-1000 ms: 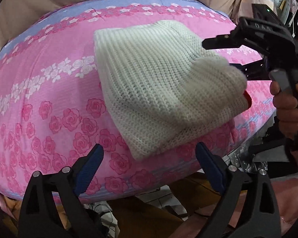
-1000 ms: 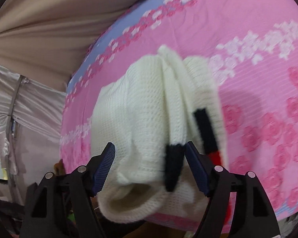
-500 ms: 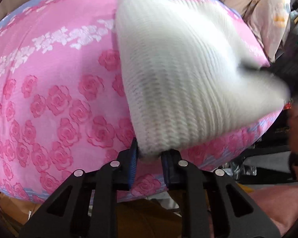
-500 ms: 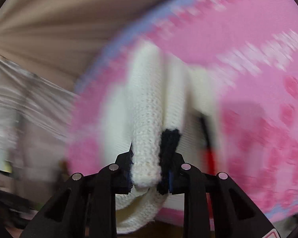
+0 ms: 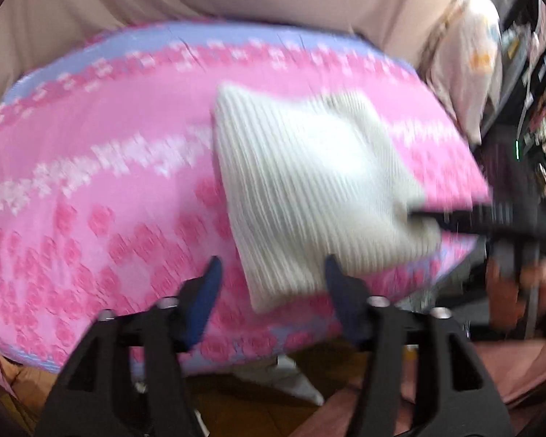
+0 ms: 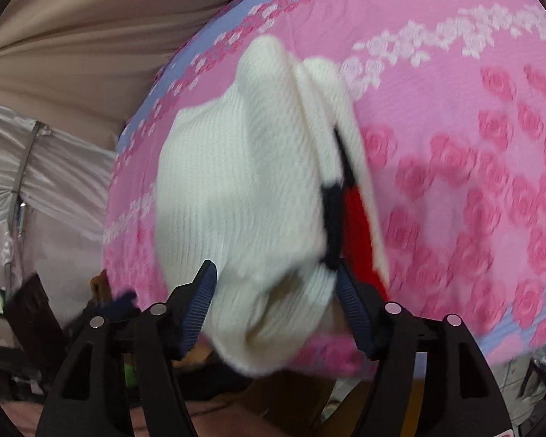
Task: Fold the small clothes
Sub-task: 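Fold the sweater over with the right gripper and flatten it onto the sheet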
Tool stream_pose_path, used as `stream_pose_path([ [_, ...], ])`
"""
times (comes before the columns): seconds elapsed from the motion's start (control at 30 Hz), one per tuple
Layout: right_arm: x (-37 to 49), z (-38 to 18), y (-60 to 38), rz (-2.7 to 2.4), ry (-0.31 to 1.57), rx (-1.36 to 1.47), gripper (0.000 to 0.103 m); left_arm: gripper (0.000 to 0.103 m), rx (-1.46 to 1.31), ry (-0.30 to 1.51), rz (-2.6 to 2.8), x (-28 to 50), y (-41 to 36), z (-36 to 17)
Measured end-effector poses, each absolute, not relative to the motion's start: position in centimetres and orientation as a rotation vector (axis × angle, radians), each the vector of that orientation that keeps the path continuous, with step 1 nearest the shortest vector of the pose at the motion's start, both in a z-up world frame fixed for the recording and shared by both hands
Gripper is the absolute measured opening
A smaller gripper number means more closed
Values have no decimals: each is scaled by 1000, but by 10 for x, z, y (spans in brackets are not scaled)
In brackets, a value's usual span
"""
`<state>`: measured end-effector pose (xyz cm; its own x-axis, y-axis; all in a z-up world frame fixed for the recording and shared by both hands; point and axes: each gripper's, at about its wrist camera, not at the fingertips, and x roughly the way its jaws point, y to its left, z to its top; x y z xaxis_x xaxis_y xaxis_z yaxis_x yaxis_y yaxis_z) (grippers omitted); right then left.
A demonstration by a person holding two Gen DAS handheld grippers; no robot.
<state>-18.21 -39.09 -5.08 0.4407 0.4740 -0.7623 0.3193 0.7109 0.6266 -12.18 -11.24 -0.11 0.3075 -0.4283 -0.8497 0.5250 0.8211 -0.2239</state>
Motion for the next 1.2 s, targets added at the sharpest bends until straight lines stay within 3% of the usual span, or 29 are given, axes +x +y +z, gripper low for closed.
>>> stream_pose_path([
  [0.07,-189,-58,-385,158,1153,872,70,61,92,1100,-600,-108,-122,-6],
  [0.1,-187,-61,-381,158,1158,869,66,61,103,1112,-581,-102,-128,-11],
  [0.13,-184,-62,-378,126,1168,822,28,60,117,1120,-562,-98,-136,-17],
  [0.17,-182,-57,-377,104,1156,793,16,60,127,1125,-547,-99,-140,-23],
  [0.27,-193,-28,-388,86,1022,763,15,55,196,1172,-506,-98,-153,-47],
  [0.4,-199,-87,-397,21,1213,713,13,57,258,1230,-496,-105,-163,-76],
  [0.47,-205,-86,-400,25,1185,763,16,57,243,1205,-498,-105,-159,-66],
  [0.6,-198,-29,-402,-35,1098,620,49,57,234,1169,-496,-101,-156,-51],
  [0.7,-164,0,-400,-47,1032,495,62,57,235,1177,-484,-98,-157,-53],
  [0.87,-88,-16,-405,-61,1039,397,64,61,193,1186,-489,-99,-155,-52],
  [0.9,-72,-25,-405,-39,1050,412,63,61,190,1188,-488,-97,-154,-53],
  [0.93,-65,-34,-404,-20,1071,420,49,61,190,1194,-486,-97,-154,-54],
  [0.97,-61,-44,-402,-4,1104,413,27,61,192,1198,-484,-97,-155,-55],
  [1.0,-57,-46,-400,-2,1127,396,14,61,191,1198,-479,-97,-155,-55],
  [1.13,-64,-13,-425,-20,961,458,13,65,184,1204,-472,-95,-154,-59],
  [1.2,-55,-40,-435,-59,1049,451,15,65,176,1216,-472,-94,-155,-62],
])
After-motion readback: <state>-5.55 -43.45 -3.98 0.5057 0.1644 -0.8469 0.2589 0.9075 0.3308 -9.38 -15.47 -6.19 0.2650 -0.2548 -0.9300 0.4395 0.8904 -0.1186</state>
